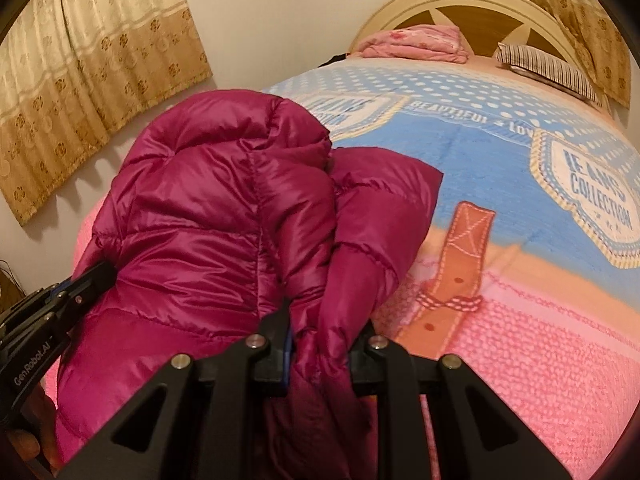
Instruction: Fold large clothes
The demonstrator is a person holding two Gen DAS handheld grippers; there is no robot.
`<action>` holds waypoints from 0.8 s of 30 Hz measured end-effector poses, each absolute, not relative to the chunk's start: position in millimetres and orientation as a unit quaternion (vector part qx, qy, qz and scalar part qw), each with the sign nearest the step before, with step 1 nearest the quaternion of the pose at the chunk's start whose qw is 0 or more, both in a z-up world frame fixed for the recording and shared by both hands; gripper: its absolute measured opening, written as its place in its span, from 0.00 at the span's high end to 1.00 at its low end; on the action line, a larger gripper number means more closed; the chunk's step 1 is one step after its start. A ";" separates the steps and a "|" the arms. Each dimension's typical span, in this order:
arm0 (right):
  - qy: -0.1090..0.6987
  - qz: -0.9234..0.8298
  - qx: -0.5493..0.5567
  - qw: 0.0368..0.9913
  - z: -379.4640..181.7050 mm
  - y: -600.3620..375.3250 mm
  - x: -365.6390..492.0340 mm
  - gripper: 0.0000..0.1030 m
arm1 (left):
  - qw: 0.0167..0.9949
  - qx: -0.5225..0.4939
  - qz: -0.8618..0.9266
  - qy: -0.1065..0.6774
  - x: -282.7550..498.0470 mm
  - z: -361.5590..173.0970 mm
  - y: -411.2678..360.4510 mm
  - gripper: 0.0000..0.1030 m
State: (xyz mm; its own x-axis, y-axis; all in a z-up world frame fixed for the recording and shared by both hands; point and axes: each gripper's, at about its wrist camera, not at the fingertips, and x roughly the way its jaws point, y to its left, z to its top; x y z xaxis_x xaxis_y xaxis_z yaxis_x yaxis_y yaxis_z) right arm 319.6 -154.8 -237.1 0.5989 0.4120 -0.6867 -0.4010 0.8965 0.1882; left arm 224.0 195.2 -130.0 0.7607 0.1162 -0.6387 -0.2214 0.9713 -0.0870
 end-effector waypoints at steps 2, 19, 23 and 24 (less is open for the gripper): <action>0.387 0.227 0.000 0.894 -238.8 -148.7 321.1 0.81 | 0.934 -0.081 0.091 0.335 225.0 -132.3 197.7 0.90; 0.402 0.221 -0.010 0.888 -251.1 -134.9 331.2 0.80 | 0.926 -0.074 0.096 0.359 238.4 -150.9 199.6 0.75; 0.410 0.220 -0.004 0.885 -255.1 -137.6 334.4 0.77 | 0.923 -0.078 0.106 0.363 238.4 -155.5 201.8 0.56; 0.412 0.220 -0.005 0.884 -256.2 -137.4 334.8 0.76 | 0.922 -0.079 0.111 0.361 237.6 -156.0 202.7 0.47</action>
